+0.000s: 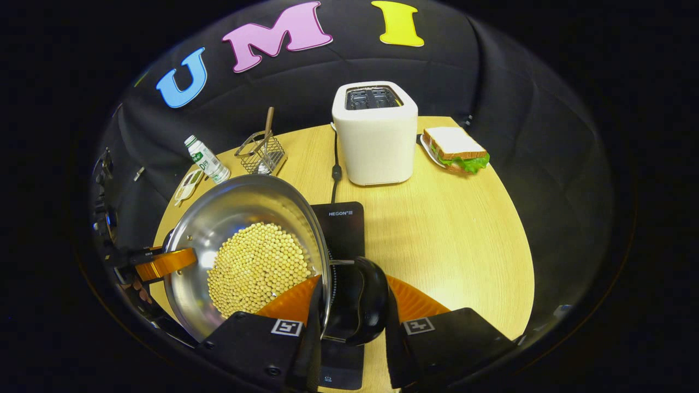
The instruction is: First push the handle of the pot to place it horizontally, then grasp the pot with both hands and set it on the induction cooktop.
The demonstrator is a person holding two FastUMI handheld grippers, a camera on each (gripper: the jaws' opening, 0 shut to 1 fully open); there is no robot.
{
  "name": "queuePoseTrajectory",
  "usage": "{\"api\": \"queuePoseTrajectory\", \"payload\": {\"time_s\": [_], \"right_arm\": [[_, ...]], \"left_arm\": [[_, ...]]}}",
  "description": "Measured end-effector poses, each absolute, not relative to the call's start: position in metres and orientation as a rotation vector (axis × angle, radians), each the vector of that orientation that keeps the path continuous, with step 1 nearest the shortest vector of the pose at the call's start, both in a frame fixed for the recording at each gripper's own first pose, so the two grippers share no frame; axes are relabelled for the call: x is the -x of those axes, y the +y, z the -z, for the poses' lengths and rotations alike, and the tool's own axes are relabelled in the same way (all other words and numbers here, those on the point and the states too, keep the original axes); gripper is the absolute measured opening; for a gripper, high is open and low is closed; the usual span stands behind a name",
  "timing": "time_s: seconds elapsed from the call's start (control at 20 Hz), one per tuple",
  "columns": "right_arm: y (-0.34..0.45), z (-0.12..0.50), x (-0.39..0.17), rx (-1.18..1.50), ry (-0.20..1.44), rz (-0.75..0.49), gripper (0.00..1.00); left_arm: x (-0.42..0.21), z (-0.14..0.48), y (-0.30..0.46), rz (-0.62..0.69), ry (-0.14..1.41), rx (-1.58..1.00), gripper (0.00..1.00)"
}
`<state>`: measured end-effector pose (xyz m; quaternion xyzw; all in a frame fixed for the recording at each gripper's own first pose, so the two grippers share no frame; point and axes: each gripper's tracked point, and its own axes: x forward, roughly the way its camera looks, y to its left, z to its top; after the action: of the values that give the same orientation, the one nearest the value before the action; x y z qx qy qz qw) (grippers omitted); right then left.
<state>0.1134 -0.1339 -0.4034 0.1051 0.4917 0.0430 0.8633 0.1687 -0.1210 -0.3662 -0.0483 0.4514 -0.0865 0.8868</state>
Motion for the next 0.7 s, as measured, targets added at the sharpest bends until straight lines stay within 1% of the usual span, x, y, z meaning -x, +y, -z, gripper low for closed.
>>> {"api": "queuePoseTrajectory", "payload": {"time_s": [0.05, 0.5, 0.55, 0.6, 0.7], "right_arm": [[-0.1352, 0.4055, -0.1148, -0.221, 1.032, -0.09, 0.52], [-0.1379, 0.4119, -0.1207, -0.227, 1.034, -0.095, 0.52], [-0.1377, 0.4125, -0.1221, -0.228, 1.032, -0.098, 0.48], [-0.138, 0.4127, -0.1221, -0.23, 1.032, -0.098, 0.52], [-0.1383, 0.4123, -0.1216, -0.233, 1.034, -0.098, 0.52]], "left_arm": [[-0.1707, 0.3677, -0.1225, 0.178, 0.938, 0.102, 0.53], [-0.1758, 0.3747, -0.125, 0.172, 0.934, 0.108, 0.53], [-0.176, 0.3748, -0.1253, 0.169, 0.933, 0.115, 0.53], [-0.1762, 0.3755, -0.1252, 0.166, 0.933, 0.12, 0.53], [-0.176, 0.3754, -0.1246, 0.165, 0.935, 0.121, 0.53]]}}
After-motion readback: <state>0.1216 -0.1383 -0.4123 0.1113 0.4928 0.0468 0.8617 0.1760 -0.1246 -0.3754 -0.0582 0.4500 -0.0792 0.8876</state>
